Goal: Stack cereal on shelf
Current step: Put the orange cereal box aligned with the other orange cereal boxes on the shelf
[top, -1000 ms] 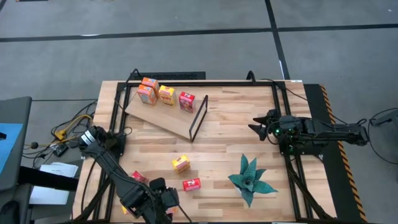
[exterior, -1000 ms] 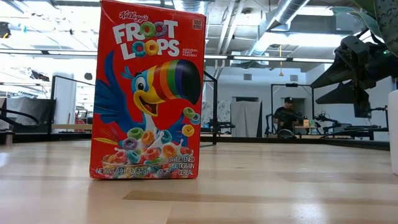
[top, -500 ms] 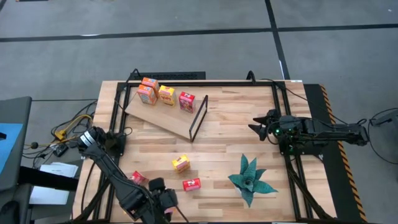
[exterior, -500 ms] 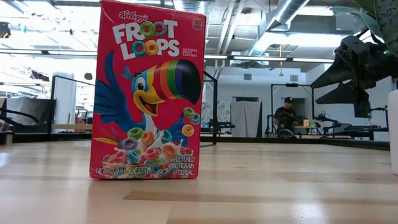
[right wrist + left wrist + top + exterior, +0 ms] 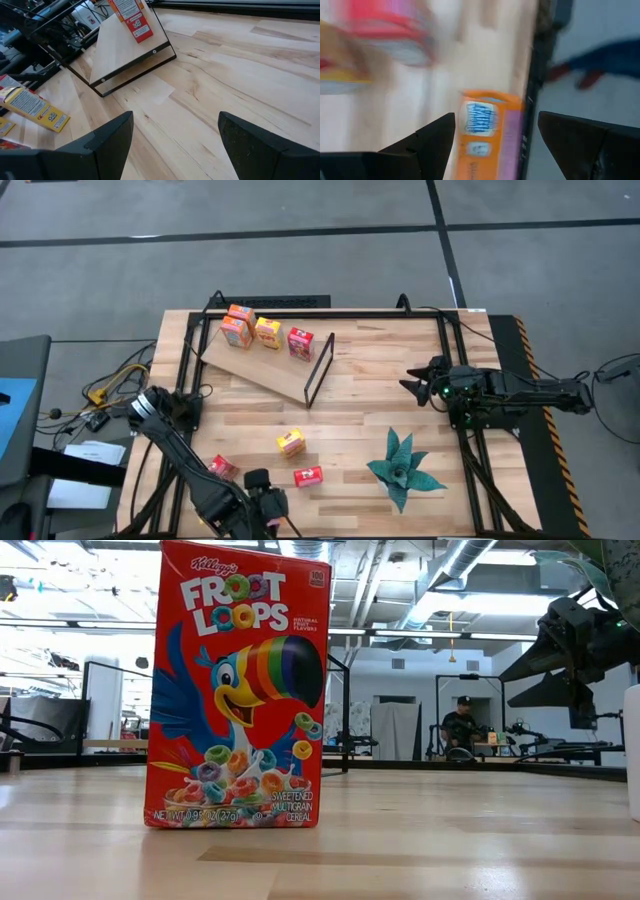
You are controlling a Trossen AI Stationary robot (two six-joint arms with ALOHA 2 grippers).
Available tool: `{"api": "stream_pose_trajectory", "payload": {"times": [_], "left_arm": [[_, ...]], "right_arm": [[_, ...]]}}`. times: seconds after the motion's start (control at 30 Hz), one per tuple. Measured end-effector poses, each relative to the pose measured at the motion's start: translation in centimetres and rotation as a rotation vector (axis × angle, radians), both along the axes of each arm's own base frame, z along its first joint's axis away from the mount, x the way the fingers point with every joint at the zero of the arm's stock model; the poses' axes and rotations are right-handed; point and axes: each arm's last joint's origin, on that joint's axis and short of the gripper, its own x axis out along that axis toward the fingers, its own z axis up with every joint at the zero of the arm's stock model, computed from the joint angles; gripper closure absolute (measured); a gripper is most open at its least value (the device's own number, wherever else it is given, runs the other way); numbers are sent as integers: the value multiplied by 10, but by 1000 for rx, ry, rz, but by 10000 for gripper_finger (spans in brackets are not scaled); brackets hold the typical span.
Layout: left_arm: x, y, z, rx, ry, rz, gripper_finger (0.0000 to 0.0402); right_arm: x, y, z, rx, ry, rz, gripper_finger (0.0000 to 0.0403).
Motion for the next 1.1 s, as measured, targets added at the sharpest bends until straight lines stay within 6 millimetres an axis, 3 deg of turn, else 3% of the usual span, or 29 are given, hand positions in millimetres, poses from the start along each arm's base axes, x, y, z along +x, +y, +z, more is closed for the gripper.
{"api": "stream_pose_trajectory", "payload": {"times": [0.23,0.47,0.8,1.1], "left_arm": [[5,-7,-24,-2,84,4,127],[7,-5,-14,32,29,54,133],[7,-5,-10,38,48,-10,196],[8,-5,-10,32,40,-9,202]], "right_arm": [[0,0,0,0,-2,0,86],[0,0,0,0,-1,0,86],[0,0,0,0,-2,0,86],[0,0,0,0,-1,0,86]]}}
